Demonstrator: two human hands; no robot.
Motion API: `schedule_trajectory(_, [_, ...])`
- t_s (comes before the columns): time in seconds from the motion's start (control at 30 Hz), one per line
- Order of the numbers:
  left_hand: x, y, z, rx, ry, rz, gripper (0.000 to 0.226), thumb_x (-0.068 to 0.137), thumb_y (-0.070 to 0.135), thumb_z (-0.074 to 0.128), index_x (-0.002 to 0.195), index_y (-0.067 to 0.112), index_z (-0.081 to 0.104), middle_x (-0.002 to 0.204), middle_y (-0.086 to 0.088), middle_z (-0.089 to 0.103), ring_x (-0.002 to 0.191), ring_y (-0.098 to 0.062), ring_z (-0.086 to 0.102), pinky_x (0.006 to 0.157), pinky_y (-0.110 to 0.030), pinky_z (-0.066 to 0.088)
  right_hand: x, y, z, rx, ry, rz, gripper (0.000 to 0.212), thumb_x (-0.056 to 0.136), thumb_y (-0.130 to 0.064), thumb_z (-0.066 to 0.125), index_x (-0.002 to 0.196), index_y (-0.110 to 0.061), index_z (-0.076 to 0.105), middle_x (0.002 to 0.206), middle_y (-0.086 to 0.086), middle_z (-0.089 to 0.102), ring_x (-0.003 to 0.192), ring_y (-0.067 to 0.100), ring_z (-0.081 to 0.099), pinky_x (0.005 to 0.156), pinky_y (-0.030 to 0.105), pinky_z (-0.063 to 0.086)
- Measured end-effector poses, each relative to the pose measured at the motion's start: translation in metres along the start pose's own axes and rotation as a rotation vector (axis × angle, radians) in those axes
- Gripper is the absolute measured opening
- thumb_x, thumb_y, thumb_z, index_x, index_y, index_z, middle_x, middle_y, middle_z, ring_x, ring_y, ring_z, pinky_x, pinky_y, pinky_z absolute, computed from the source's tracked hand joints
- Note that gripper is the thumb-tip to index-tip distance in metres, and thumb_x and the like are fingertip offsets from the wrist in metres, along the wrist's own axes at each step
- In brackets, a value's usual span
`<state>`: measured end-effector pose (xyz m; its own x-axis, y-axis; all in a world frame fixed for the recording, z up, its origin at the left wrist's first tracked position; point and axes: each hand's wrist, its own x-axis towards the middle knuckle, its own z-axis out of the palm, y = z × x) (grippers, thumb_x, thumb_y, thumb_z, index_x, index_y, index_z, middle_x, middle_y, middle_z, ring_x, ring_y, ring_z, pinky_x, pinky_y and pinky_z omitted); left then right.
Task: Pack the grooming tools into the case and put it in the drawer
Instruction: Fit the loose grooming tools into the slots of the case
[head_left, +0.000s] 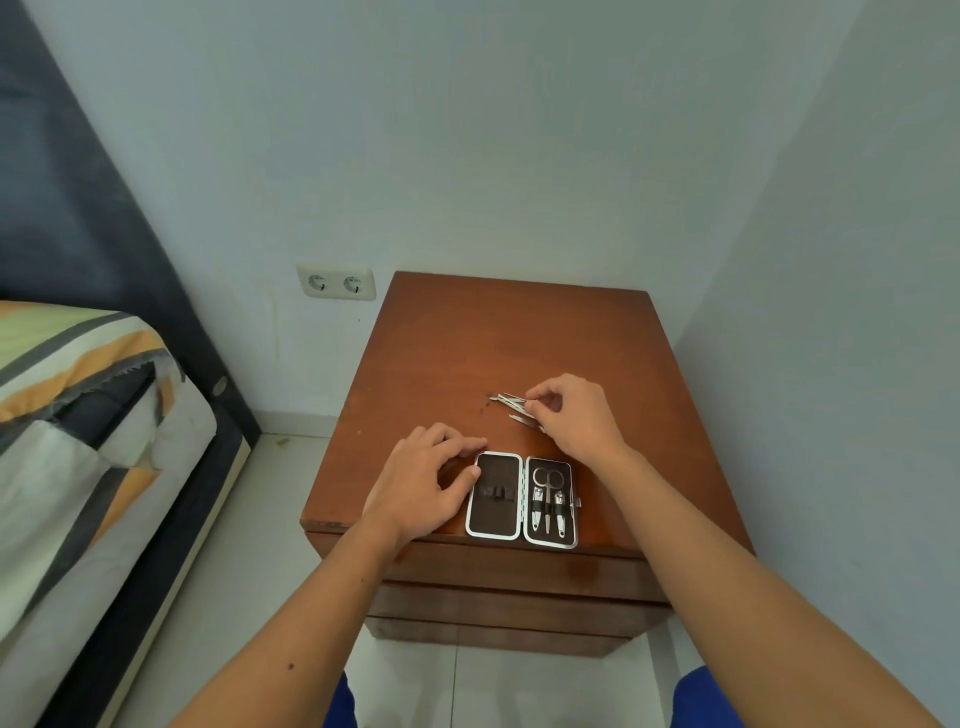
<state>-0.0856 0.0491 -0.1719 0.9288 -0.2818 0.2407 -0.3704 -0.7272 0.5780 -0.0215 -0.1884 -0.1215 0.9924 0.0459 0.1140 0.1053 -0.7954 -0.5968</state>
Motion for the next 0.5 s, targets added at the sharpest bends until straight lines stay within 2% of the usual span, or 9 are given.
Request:
schedule_trajectory(0.13, [0.006,0.001,-0.003,0.000,-0.016,0.020,0.032,0.100,0.045,0.060,0.131,0.043,0.069,0.114,0.023,0.055,0.100,-0.003,0.046,0.093,-0.026,0.037,0.010,0.000,0.003,-0.116,-0.028,0.020,0.009,0.094,-0.026,0.075,0.098,-0.024,0.082,0.092,-0.007,0.063,0.090,0.015,0.060,0.079,0.028,0.041])
schedule_trajectory(0.23, [0.010,-0.003,-0.009,0.002,-0.013,0.010,0.031,0.099,0.046,0.062,0.129,0.043,0.070,0.114,0.024,0.056,0.102,-0.003,0.047,0.094,-0.026,0.037,0.013,-0.003,0.008,-0.097,-0.020,0.020,0.006,0.094,-0.024,0.074,0.095,-0.025,0.081,0.095,-0.005,0.064,0.089,0.014,0.058,0.079,0.029,0.042])
schedule_trajectory(0.37, [0.009,-0.010,-0.011,0.000,-0.019,-0.003,0.030,0.098,0.046,0.063,0.127,0.042,0.070,0.113,0.026,0.056,0.103,-0.003,0.048,0.093,-0.027,0.036,0.011,-0.003,0.010,0.091,-0.002,0.037,0.002,0.091,-0.024,0.078,0.093,-0.024,0.079,0.087,-0.009,0.072,0.079,0.008,0.063,0.077,0.026,0.050])
schedule_trajectory(0.43, [0.008,-0.014,-0.011,0.001,-0.027,-0.007,0.029,0.098,0.046,0.064,0.125,0.042,0.070,0.114,0.027,0.055,0.104,-0.002,0.048,0.092,-0.027,0.035,0.008,-0.002,0.009,0.211,0.009,0.063,0.007,0.089,-0.021,0.081,0.095,-0.021,0.079,0.085,-0.006,0.074,0.076,0.008,0.065,0.073,0.021,0.052])
schedule_trajectory(0.5, [0.007,-0.017,-0.013,0.003,-0.028,-0.010,0.028,0.097,0.046,0.065,0.124,0.042,0.071,0.114,0.028,0.055,0.103,-0.002,0.047,0.091,-0.027,0.034,0.004,-0.002,0.008,0.312,-0.015,0.077,0.015,0.088,-0.018,0.082,0.102,-0.020,0.077,0.089,-0.003,0.074,0.077,0.014,0.067,0.076,0.025,0.059])
